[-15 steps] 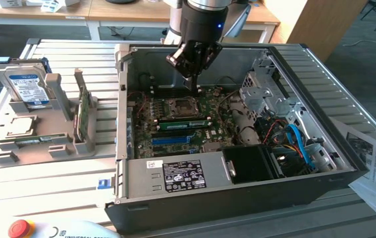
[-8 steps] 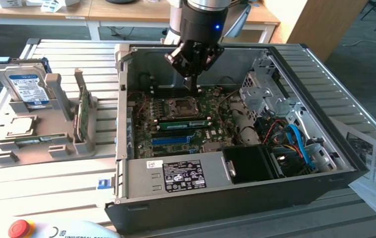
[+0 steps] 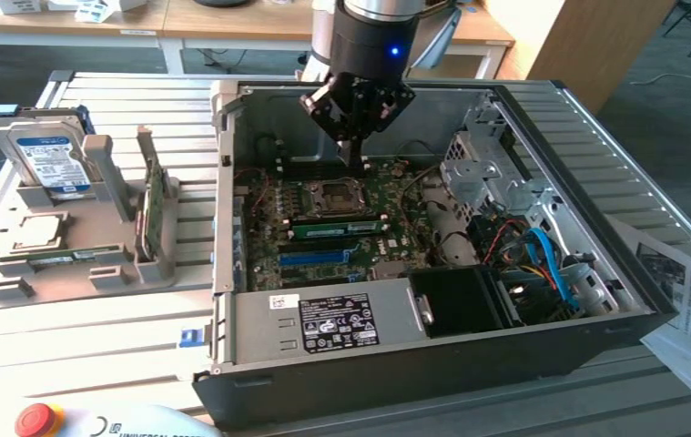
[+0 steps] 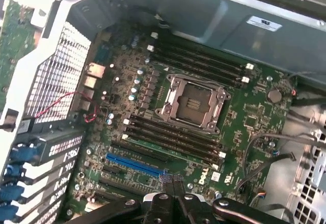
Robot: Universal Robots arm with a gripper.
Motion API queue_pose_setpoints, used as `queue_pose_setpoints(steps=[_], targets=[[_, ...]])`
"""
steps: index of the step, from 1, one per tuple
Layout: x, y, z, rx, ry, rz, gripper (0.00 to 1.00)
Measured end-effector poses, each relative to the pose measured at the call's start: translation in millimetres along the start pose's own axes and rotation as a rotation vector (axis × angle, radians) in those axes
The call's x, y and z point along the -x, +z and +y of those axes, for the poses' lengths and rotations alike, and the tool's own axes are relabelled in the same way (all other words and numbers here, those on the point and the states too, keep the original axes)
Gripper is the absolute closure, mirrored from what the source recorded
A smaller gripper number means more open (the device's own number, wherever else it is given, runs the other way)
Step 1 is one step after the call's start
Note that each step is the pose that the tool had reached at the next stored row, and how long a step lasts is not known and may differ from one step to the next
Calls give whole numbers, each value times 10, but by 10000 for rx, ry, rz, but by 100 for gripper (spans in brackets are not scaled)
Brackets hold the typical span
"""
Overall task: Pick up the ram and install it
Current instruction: 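Press down the ram until it locks into place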
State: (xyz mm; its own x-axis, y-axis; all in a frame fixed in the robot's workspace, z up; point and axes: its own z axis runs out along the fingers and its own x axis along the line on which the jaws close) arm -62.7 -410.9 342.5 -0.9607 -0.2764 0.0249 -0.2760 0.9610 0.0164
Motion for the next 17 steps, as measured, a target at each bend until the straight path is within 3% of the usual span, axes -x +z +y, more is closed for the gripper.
queue_pose_setpoints(steps=[14, 17], targets=[[0, 10, 0, 56, 2246, -37, 90], [0, 10, 0, 59, 2320, -39, 90]])
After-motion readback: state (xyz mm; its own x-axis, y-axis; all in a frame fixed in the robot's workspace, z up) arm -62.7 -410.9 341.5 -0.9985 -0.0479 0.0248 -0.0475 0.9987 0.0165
